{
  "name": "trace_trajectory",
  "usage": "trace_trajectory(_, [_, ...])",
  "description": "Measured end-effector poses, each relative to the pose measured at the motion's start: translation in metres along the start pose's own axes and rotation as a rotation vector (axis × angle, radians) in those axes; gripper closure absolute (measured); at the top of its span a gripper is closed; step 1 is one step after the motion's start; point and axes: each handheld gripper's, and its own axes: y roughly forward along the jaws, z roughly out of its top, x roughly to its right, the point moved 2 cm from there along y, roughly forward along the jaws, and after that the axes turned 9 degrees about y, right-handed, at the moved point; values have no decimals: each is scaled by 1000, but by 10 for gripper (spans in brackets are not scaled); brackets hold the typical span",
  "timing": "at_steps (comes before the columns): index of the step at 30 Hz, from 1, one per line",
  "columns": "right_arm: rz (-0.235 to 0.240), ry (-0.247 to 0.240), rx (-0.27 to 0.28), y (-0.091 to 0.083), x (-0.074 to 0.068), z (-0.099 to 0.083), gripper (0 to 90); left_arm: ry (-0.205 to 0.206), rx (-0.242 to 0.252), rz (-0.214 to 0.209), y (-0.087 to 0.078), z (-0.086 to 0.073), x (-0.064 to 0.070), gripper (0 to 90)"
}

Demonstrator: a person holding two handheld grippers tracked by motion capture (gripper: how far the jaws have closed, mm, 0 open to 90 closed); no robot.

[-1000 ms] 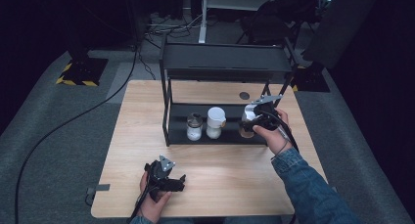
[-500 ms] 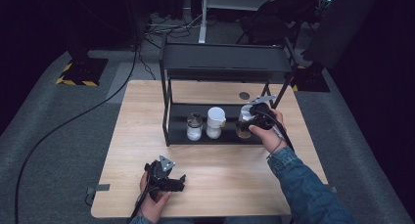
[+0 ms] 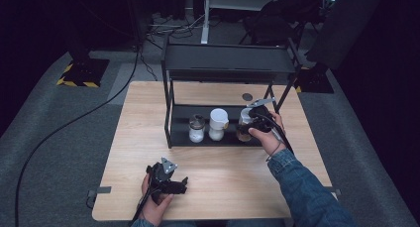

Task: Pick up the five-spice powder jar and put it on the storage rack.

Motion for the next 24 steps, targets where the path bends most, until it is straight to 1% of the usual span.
trace_trajectory(4, [4,2,-6,4,-1,-1,212,0,0,0,0,0,0,3])
trace_trajectory(14, [-2,6,-14,10,-4,-1,212,0,0,0,0,0,0,3])
trace_trajectory(24, [1,26,-27,18,0,-5,212,0,0,0,0,0,0,3])
